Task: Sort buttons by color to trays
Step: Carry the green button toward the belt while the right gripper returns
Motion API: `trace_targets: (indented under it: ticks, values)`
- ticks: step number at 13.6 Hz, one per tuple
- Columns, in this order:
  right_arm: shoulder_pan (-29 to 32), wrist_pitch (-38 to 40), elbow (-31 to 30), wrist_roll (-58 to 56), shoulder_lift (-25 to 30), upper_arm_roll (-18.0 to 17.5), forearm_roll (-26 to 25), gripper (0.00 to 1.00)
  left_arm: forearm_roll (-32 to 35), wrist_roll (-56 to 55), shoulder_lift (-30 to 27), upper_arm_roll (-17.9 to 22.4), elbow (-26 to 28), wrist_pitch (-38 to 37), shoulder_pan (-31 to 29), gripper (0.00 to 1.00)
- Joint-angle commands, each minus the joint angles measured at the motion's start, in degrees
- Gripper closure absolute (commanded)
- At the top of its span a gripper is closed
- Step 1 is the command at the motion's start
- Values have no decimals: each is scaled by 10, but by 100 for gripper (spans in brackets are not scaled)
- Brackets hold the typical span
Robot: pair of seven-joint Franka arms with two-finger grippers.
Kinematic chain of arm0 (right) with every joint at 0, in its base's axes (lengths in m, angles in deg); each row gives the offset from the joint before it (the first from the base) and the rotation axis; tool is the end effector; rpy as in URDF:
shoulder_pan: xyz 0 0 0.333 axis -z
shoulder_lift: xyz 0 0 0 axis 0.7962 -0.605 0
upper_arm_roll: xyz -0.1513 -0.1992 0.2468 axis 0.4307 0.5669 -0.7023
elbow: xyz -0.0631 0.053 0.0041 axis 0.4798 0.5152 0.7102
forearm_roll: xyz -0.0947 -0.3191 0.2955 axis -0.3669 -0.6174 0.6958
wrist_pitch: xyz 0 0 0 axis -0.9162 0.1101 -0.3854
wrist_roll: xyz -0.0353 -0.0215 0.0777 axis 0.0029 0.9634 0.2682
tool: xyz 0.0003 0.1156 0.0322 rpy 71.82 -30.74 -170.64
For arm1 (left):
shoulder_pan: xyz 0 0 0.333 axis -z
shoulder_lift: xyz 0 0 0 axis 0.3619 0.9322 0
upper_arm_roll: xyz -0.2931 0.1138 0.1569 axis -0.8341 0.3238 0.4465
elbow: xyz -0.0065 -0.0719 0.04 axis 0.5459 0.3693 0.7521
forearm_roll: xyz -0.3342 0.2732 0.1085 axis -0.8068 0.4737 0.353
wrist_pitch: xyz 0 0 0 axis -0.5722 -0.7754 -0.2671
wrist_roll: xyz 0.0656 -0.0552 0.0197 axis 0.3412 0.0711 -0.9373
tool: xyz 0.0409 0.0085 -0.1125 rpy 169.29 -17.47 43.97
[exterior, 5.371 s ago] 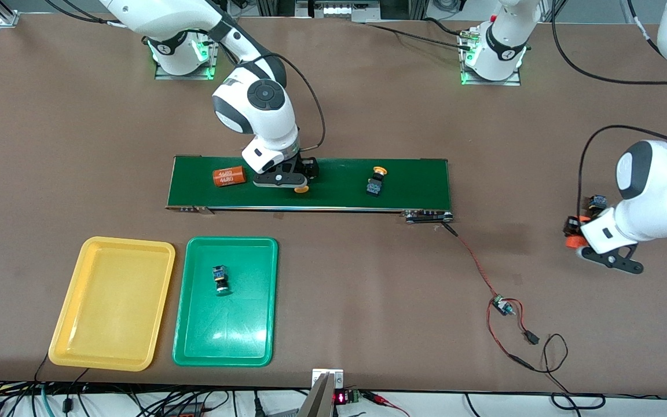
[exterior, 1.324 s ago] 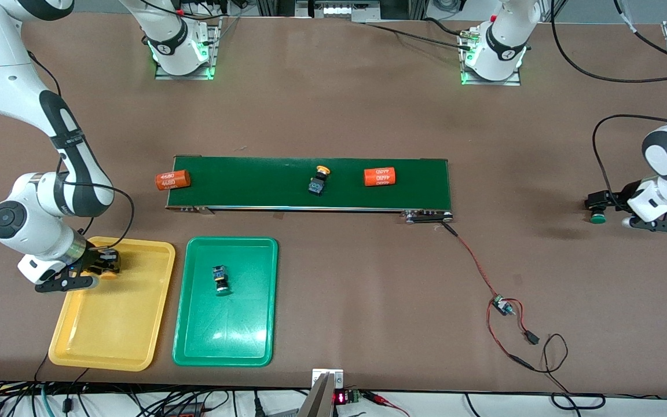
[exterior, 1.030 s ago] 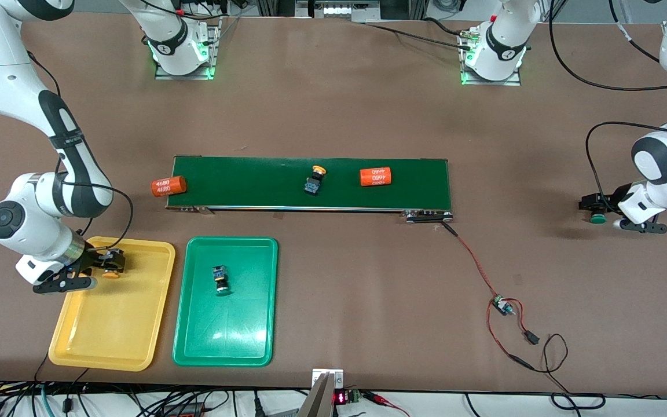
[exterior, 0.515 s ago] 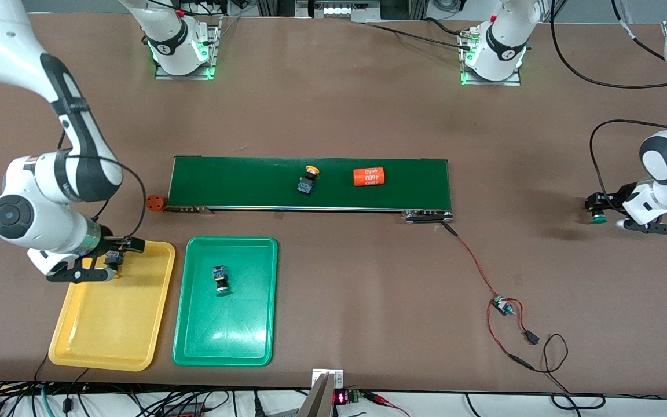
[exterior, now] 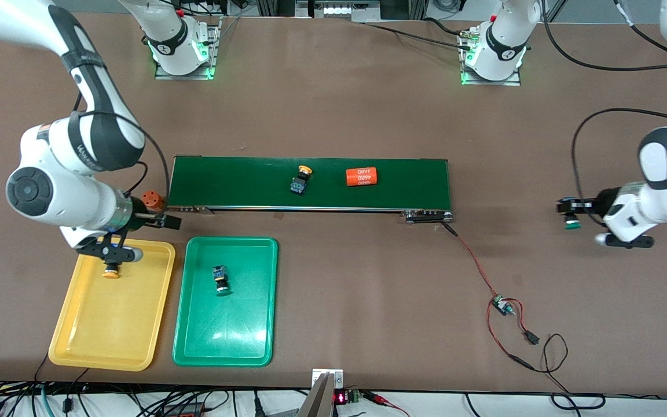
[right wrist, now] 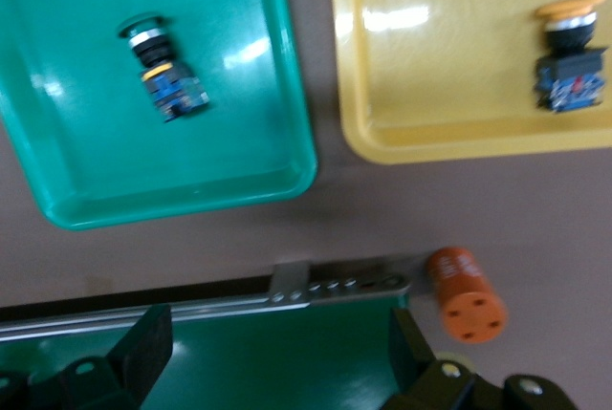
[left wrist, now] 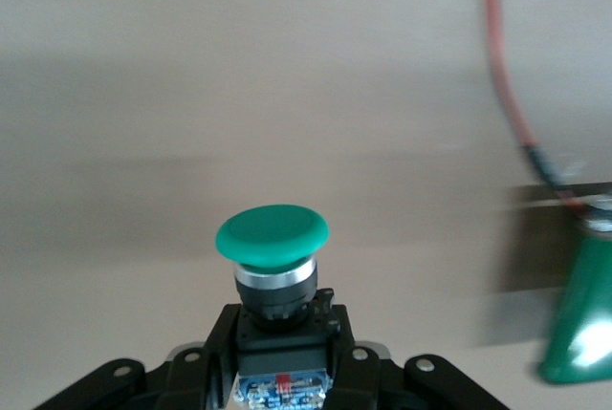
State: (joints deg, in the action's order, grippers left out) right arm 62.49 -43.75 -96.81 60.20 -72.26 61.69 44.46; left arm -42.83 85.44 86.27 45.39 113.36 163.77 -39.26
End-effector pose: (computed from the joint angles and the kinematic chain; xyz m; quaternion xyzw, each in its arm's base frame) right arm 0.7080 0.1407 0.3612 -0.9917 0.0970 0.0773 0.0338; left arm 0.6602 0.0713 0.3010 0.9848 0.0373 -0.1367 0.1000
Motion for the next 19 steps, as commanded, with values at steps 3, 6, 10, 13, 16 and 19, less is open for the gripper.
trace_targets:
  ticks: [3, 6, 10, 13, 16, 19]
  values:
    - [-41, -1, -55, 82, 51, -2, 48, 0, -7, -132, -4, -119, 9, -41, -3, 88]
    - [-61, -4, -73, 141, 56, -3, 73, 0, -7, -181, 24, -213, 20, -37, 6, 88]
    - [-90, -40, -102, 194, 66, -11, 71, 0, -7, -208, 51, -258, 48, 28, 34, 88]
    - [-115, -111, -153, 204, 88, -12, 52, 0, -6, -249, 60, -260, 72, 80, 53, 86]
    - [-138, -120, -166, 293, 89, -26, -31, 0, -6, -246, 81, -259, 75, 90, 53, 67]
    - [-139, -176, -199, 350, 97, -43, -44, 0, -6, -234, 71, -259, 70, 85, 45, 0]
